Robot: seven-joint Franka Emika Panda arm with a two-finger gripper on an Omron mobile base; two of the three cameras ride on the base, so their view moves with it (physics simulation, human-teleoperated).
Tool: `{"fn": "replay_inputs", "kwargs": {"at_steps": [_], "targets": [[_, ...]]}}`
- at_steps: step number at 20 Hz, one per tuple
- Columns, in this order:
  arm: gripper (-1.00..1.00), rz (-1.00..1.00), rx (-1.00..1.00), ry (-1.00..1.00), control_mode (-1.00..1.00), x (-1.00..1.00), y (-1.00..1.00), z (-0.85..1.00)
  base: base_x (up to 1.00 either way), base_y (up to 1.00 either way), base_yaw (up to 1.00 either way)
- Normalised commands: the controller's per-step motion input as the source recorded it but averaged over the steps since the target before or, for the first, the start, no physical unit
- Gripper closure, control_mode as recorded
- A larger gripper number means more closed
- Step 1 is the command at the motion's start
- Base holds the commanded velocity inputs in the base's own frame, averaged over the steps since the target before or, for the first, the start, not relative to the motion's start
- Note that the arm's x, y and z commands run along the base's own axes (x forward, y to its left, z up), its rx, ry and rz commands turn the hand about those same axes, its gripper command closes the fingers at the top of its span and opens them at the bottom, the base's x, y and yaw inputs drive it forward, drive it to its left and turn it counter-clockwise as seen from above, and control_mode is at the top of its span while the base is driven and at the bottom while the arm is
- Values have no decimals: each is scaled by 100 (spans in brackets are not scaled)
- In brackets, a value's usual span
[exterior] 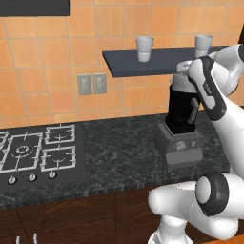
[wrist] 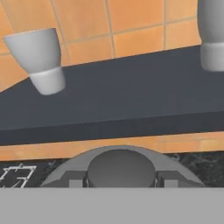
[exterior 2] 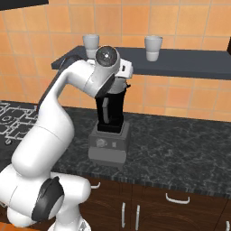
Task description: Close the lid blender by securely placing the lid on top.
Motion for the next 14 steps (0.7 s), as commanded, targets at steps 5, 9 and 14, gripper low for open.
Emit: {"fn": "replay_inputs", "kwargs": {"at_steps": [5,9,14], "targets": [[100,0,0,-24,-100,0,-8,0,0,0,0],[100,0,-2,-18,-100,0,-6,-16,0,0,0],[100,0,-9,-8,-100,0,-7,-40,0,0,0]]}}
